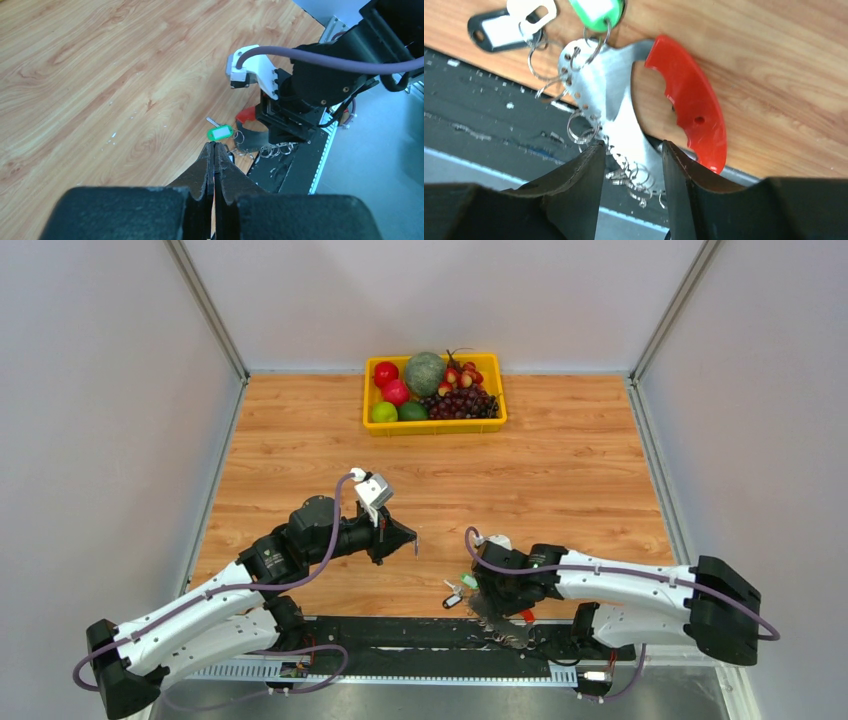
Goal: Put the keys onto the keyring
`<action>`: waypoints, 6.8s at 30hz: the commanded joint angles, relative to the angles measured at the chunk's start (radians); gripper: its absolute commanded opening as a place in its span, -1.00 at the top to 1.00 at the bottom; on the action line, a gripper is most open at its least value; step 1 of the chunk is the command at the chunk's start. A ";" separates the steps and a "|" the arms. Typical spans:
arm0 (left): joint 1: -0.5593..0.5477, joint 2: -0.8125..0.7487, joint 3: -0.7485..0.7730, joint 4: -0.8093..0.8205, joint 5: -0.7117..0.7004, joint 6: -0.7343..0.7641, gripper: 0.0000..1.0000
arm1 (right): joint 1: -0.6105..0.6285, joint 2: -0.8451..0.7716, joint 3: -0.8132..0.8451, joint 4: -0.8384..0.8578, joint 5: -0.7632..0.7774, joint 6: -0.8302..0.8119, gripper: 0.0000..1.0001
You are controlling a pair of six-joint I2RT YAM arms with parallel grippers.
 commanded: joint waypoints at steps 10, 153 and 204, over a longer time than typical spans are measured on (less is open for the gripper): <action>-0.001 -0.016 0.015 0.010 -0.046 0.016 1.00 | -0.053 0.198 -0.052 0.358 0.089 0.038 0.04; -0.002 -0.140 0.158 0.042 0.260 0.107 1.00 | -0.259 -0.414 0.198 0.703 -0.325 -0.558 1.00; -0.003 -0.065 0.158 0.215 0.489 0.072 1.00 | -0.117 -0.320 0.352 0.777 -0.549 -0.614 1.00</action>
